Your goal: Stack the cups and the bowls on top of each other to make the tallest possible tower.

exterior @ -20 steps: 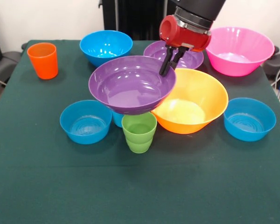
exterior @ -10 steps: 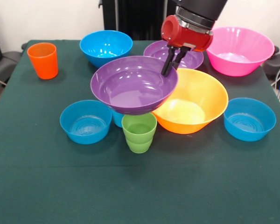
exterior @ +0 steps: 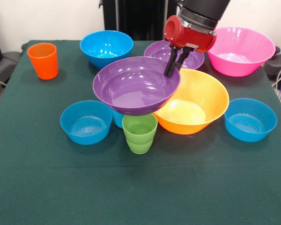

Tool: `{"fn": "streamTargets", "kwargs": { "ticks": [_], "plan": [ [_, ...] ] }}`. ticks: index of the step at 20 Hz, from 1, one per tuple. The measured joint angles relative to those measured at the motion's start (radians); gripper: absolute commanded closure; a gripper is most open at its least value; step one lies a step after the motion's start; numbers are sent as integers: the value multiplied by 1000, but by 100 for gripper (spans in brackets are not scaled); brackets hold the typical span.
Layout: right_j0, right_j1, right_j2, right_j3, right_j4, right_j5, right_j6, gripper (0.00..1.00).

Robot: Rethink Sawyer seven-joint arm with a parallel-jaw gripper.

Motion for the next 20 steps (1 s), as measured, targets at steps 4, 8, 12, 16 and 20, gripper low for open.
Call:
{"fn": "streamTargets", "kwargs": {
  "ticks": [4,8,12,16,20],
  "plan": [
    [0,0,0,0,5,0,0,100],
    [0,0,0,0,6,0,0,100],
    [0,7,0,0,6,0,0,100],
    [3,20,-2,0,6,0,0,100],
    [11,39,-5,0,6,0,0,100]
  ]
}}
